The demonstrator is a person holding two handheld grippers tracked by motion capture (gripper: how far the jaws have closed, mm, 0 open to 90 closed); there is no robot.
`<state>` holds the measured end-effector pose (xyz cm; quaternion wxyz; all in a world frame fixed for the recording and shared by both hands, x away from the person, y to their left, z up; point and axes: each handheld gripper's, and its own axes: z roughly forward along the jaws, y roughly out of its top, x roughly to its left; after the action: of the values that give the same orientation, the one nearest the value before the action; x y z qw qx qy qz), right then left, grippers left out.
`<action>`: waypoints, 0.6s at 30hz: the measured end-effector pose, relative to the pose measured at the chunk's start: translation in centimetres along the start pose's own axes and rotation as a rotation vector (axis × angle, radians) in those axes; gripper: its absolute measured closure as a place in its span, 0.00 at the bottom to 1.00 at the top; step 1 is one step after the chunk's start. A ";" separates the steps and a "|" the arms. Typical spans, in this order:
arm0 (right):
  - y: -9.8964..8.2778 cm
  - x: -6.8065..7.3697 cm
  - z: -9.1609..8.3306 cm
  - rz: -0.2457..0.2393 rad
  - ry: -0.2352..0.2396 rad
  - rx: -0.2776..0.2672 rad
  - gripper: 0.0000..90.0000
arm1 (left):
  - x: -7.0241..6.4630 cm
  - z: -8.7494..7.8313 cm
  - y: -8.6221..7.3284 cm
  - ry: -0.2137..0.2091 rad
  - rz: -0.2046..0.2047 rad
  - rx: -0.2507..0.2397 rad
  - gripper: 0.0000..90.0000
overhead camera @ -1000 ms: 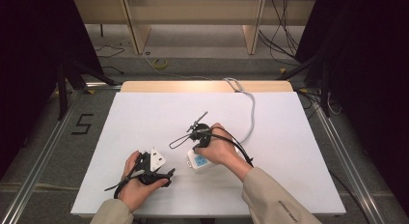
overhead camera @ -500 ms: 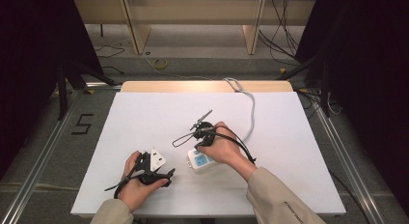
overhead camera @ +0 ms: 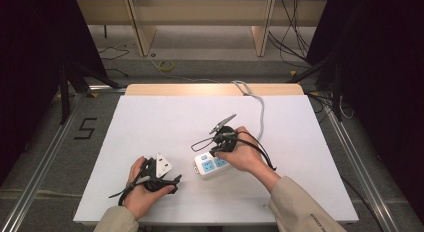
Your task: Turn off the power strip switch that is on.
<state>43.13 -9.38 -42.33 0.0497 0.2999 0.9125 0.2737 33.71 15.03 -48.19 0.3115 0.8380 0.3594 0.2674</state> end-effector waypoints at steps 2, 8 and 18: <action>-0.5 -0.3 -0.4 -0.002 0.000 -0.012 0.88 | 0.0 0.0 0.0 0.001 -0.001 -0.001 0.19; -2.3 -0.9 -1.9 0.016 0.001 -0.044 0.83 | -0.1 0.0 0.0 -0.001 -0.007 -0.003 0.19; -7.0 -2.7 -4.6 0.075 -0.014 -0.129 0.74 | -0.2 0.0 -0.1 0.000 -0.015 0.001 0.19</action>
<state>40.51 -17.73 -42.34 0.0649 0.3321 0.8807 0.3315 33.56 14.97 -48.33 0.3130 0.8356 0.3656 0.2649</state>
